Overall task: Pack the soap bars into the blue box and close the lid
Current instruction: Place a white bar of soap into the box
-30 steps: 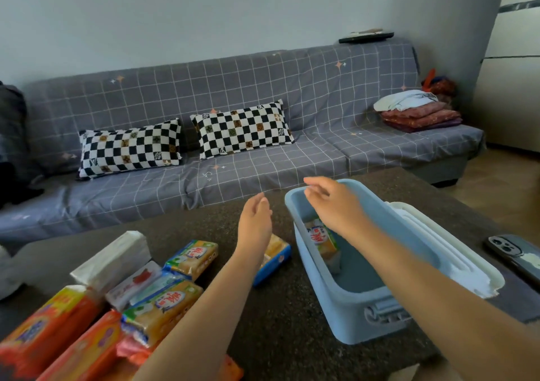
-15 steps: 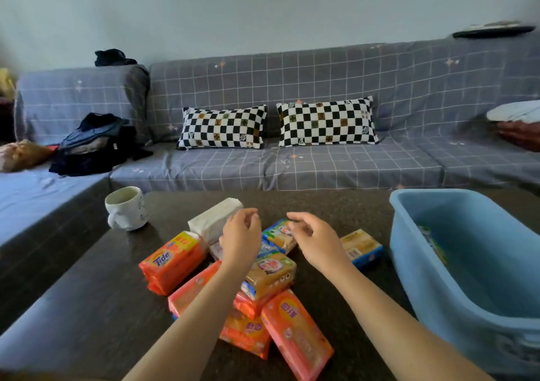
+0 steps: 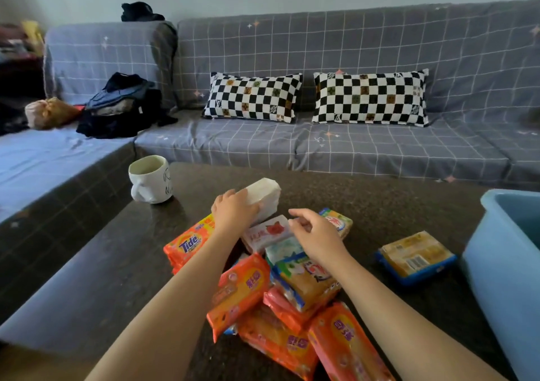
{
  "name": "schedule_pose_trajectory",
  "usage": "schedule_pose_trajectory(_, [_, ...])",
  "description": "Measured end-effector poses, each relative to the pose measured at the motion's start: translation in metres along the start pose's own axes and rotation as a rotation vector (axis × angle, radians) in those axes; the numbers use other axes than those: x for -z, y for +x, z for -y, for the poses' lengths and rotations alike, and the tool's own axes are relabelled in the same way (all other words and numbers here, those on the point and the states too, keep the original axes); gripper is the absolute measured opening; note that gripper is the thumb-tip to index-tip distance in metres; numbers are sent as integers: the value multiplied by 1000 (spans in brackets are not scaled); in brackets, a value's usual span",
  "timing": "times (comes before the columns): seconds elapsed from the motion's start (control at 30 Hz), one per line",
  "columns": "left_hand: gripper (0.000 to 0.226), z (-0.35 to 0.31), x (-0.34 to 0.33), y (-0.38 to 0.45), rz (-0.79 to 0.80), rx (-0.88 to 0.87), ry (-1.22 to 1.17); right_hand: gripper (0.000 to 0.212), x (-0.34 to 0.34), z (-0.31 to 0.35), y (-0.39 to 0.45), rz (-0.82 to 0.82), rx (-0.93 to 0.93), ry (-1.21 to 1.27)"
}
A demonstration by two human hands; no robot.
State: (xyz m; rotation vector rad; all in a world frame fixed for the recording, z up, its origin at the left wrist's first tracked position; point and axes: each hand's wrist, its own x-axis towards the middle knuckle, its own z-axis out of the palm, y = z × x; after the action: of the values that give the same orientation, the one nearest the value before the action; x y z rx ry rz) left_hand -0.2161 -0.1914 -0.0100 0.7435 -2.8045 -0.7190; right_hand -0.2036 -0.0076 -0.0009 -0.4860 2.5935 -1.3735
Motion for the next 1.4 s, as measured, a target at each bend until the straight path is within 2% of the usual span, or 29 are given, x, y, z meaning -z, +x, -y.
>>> schedule_pose_trajectory(0.13, [63, 2, -3, 13, -6, -6, 21, 36, -6, -1, 10, -31, -1, 0])
schedule_pose_trajectory(0.33, [63, 3, -7, 13, -85, 0, -262, 36, -4, -1, 14, -50, -21, 17])
schedule_pose_trajectory(0.47, [64, -10, 6, 3, -149, -85, -308, 35, 5, 0, 11, -84, -30, 58])
schedule_pose_trajectory(0.57, [61, -32, 33, -14, -168, -149, -427, 37, 18, 6, 3, -160, 20, 73])
schedule_pose_trajectory(0.8, [55, -84, 80, -80, 15, -249, -635, 57, 72, 20, -34, -475, 218, 20])
schedule_pose_trajectory(0.87, [52, -96, 86, -98, 104, -289, -647, 62, 91, 19, -51, -503, 245, -20])
schedule_pose_trajectory(0.97, [47, -116, 93, -124, 244, -374, -589, 61, 120, 20, -79, -458, 305, -63])
schedule_pose_trajectory(1.07, [39, -136, 96, -141, 346, -443, -554, 56, 155, 25, -107, -327, 299, -87])
schedule_pose_trajectory(1.17, [31, -158, 99, -155, 433, -557, -516, 60, 197, 33, -133, -194, 237, -193])
schedule_pose_trajectory(1.3, [33, -192, 92, -173, 568, -679, -524, 71, 244, 46, -155, 100, 93, -405])
schedule_pose_trajectory(1.4, [34, -217, 78, -184, 640, -727, -575, 66, 269, 46, -165, 204, 6, -476])
